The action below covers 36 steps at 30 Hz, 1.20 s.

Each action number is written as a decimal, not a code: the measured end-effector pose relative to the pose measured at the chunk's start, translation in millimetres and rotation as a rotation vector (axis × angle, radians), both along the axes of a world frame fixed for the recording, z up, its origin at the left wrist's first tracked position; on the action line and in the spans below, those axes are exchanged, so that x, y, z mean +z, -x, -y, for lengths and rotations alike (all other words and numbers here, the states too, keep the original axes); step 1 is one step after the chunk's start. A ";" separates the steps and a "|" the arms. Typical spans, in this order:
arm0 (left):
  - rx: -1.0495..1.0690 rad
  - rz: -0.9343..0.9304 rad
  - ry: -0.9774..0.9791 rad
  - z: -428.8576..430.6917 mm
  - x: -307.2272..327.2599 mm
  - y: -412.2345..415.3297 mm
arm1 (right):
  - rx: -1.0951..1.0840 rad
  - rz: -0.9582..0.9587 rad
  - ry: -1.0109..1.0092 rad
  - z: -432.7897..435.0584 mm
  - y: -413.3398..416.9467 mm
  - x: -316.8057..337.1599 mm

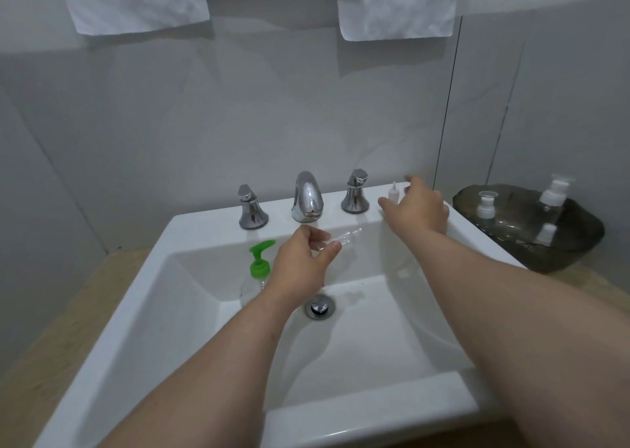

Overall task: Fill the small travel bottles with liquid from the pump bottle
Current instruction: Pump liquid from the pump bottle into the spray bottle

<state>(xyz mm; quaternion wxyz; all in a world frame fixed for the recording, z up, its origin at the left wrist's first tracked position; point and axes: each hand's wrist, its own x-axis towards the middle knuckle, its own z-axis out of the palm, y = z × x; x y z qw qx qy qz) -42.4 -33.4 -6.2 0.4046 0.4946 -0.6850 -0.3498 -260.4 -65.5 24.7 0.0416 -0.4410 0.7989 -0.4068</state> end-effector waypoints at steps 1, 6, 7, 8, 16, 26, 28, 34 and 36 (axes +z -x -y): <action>0.004 0.004 0.002 -0.5 1.1 -0.4 | -0.032 -0.019 0.049 -4.8 -2.5 1.5; 0.023 0.017 -0.002 -4.4 4.8 -0.3 | -0.057 0.345 0.228 -45.0 -37.6 16.9; 0.029 -0.008 -0.011 -5.5 5.0 -0.2 | 0.017 0.456 0.157 -51.0 -47.0 18.8; 0.026 -0.048 -0.034 -6.1 5.2 0.7 | 0.095 0.553 0.091 -58.0 -55.8 18.1; -0.033 -0.160 -0.216 -15.2 15.8 3.1 | 0.376 0.903 0.030 -78.4 -69.1 0.0; -0.100 0.235 -0.309 -38.7 35.1 0.3 | 0.158 0.707 0.025 -55.5 -52.1 -28.7; -0.152 0.272 -0.421 -50.4 44.6 -9.4 | 0.176 0.559 -0.066 -53.9 -54.2 -34.3; 0.004 0.197 -0.402 -67.9 90.4 -44.8 | 0.321 0.343 -0.200 -55.1 -59.7 -39.0; 0.180 0.098 -0.330 -64.0 100.7 -56.5 | 0.389 0.304 -0.221 -56.9 -62.0 -40.7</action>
